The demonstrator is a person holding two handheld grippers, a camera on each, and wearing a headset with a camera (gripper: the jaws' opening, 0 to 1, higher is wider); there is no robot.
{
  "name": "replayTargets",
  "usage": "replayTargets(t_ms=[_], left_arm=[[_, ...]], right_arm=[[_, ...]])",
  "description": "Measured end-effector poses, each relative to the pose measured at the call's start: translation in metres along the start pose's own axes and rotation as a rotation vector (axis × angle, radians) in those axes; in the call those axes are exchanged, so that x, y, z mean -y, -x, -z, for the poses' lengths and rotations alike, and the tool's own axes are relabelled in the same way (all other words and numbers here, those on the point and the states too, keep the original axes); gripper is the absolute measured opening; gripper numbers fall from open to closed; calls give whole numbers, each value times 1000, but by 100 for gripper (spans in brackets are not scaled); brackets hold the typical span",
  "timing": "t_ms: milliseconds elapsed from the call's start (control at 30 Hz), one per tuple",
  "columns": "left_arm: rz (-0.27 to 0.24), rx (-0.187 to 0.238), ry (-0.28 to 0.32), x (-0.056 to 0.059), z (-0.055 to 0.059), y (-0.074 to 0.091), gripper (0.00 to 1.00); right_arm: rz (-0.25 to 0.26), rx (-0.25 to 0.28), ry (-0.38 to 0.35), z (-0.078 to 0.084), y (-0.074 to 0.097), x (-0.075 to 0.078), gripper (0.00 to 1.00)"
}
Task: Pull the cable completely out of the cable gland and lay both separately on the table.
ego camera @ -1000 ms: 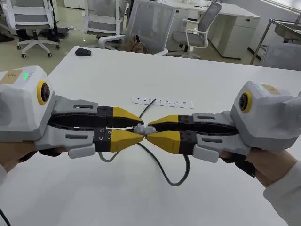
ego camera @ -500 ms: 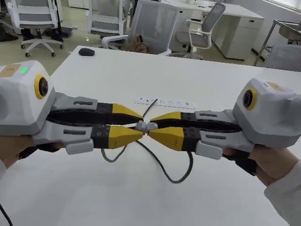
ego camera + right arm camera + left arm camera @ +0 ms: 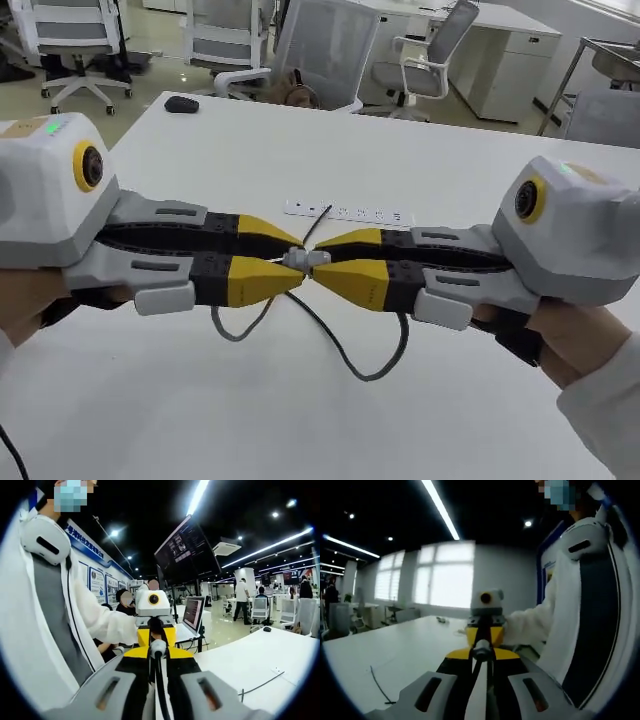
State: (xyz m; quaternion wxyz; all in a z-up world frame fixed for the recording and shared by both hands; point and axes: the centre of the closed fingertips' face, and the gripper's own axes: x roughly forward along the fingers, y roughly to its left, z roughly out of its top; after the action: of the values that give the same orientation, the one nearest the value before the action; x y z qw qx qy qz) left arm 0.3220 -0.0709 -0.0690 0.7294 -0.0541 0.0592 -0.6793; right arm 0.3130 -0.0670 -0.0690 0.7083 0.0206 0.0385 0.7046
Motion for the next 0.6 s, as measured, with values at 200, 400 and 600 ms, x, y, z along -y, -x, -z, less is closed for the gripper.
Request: replayTargets(t_ms=[200, 400, 600], left_arm=[[5, -10, 93, -1, -4, 2, 14], [11, -16, 124, -2, -5, 3, 14], [6, 2, 152, -3, -6, 3, 13]], right_arm=[[-7, 9, 26, -3, -2, -1, 9], [-14, -1, 100, -4, -3, -4, 9], [-4, -19, 161, -6, -3, -3, 9]])
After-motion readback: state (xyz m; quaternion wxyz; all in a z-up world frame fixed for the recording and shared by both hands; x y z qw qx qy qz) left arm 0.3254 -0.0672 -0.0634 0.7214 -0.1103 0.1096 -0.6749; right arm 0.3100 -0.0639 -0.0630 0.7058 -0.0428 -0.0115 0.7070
